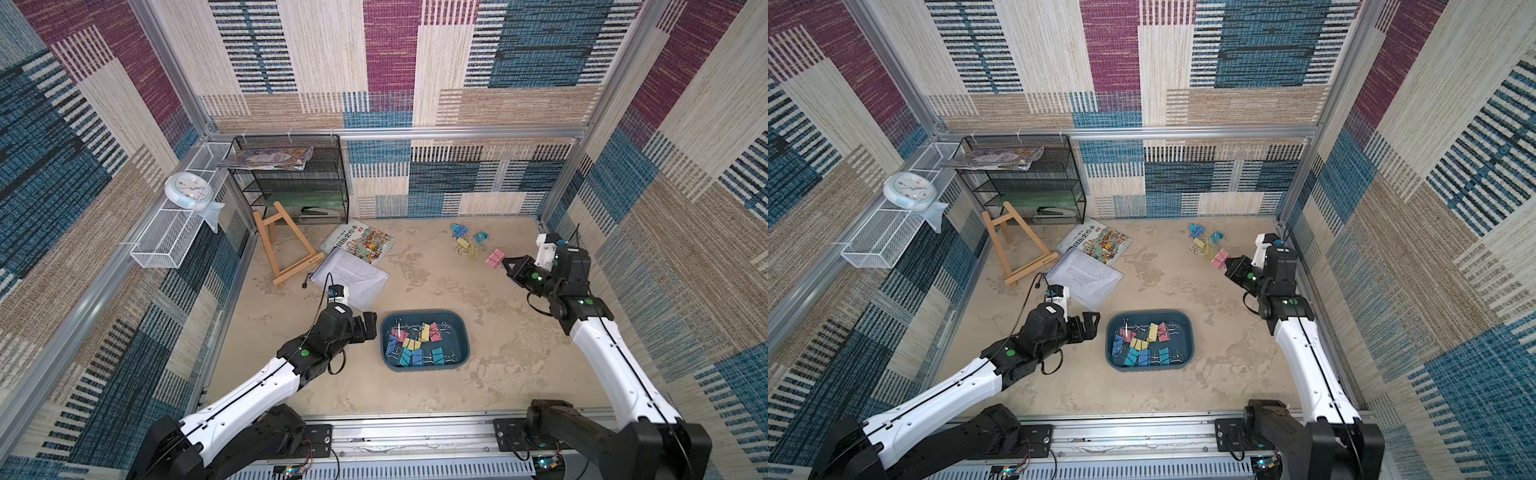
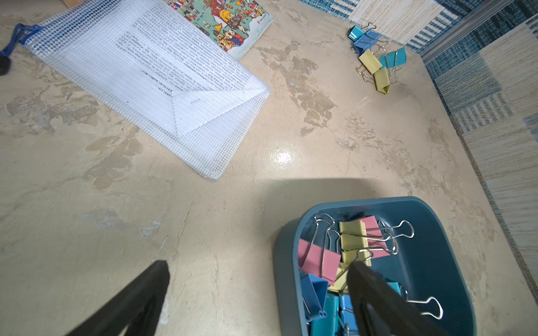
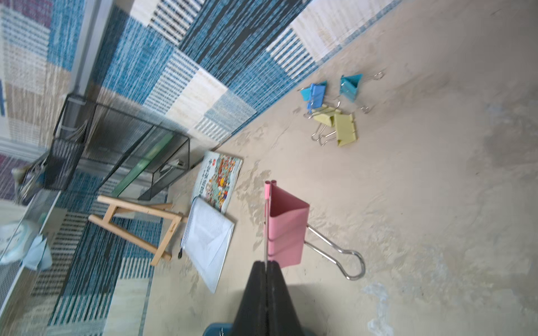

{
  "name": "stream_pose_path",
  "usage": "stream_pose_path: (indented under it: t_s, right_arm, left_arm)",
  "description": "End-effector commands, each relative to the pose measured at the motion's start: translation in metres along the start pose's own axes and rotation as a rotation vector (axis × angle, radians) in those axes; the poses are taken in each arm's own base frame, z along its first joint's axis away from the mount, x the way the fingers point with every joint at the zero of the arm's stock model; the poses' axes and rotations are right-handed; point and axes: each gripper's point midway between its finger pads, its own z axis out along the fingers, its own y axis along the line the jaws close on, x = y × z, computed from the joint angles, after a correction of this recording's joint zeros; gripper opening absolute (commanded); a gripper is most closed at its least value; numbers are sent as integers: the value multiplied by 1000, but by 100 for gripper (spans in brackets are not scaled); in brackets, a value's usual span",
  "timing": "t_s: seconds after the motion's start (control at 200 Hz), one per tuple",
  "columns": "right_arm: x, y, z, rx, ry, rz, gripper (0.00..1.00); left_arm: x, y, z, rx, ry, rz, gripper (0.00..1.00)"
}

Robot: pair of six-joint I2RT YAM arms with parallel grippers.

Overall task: Put the binder clips in the storage box
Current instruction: Pick up the binder clip at the center of the board, then place the binder clip in the storage box.

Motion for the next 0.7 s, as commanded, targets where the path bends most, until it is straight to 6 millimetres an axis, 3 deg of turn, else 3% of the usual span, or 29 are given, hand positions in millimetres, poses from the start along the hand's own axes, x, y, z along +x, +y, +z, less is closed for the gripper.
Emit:
stream_pose_path:
  t_s: [0.0, 0.14, 0.26, 0.521, 0.696]
  right_arm:
    - [49, 3, -9, 23, 151, -34, 0]
    - [111, 17, -8, 27, 322, -74, 0]
    - [150, 19, -1, 72, 431, -139, 0]
    - [208, 23, 14, 131, 586, -279, 0]
    - [233, 18, 19, 155, 646, -331, 0]
  left_arm:
    - [-2, 2, -1, -7, -9, 13, 99]
    - [-1, 1, 0, -6, -8, 13, 99]
    - [-1, 0, -1, -1, -5, 8, 99]
    - [2, 4, -4, 1, -12, -19, 100]
    - [1, 4, -5, 4, -18, -24, 100]
